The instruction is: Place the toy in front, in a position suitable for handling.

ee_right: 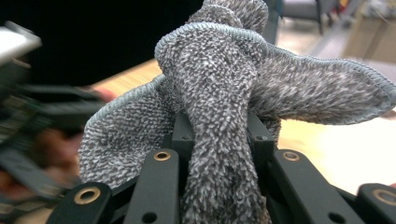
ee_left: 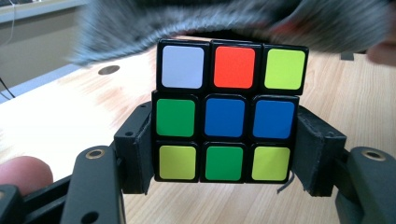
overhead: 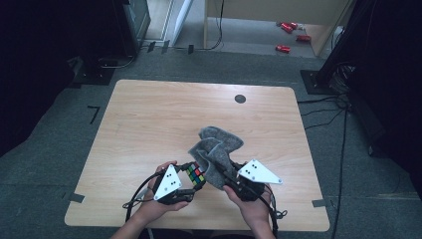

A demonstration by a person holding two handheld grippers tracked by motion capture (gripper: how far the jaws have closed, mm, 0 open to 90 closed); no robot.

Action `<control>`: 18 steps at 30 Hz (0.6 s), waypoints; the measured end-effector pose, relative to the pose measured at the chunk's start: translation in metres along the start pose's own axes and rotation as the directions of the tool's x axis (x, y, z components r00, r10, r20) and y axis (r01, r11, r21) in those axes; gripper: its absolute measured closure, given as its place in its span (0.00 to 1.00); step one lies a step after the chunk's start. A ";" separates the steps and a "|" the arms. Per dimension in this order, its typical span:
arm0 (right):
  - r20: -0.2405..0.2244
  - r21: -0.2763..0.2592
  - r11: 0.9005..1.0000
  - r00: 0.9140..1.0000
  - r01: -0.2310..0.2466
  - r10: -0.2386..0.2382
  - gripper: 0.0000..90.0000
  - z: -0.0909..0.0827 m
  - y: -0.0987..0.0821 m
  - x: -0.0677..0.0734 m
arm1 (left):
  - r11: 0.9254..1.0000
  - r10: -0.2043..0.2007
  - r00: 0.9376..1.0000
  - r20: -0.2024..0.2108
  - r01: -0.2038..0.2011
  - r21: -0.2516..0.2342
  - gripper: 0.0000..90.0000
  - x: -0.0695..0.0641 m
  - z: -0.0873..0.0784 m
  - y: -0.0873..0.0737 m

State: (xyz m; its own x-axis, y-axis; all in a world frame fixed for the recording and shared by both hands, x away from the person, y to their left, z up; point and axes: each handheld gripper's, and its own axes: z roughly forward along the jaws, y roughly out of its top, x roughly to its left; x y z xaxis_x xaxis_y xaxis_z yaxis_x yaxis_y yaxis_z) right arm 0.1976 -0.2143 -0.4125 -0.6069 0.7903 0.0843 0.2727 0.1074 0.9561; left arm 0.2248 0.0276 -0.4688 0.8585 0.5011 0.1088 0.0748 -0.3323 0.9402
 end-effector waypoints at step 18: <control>0.006 0.009 1.000 1.000 -0.016 0.016 0.80 0.000 -0.003 -0.005 | 1.000 -0.008 1.000 -0.005 0.008 -0.003 0.38 0.002 -0.001 0.000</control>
State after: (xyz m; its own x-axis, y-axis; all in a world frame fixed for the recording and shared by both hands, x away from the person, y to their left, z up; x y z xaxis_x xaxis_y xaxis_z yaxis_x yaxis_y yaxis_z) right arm 0.1996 -0.2189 -0.4156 -0.5978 0.7957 0.0978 0.2893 0.1004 0.9520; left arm 0.2262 0.0291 -0.4681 0.8555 0.5075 0.1026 0.0804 -0.3258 0.9420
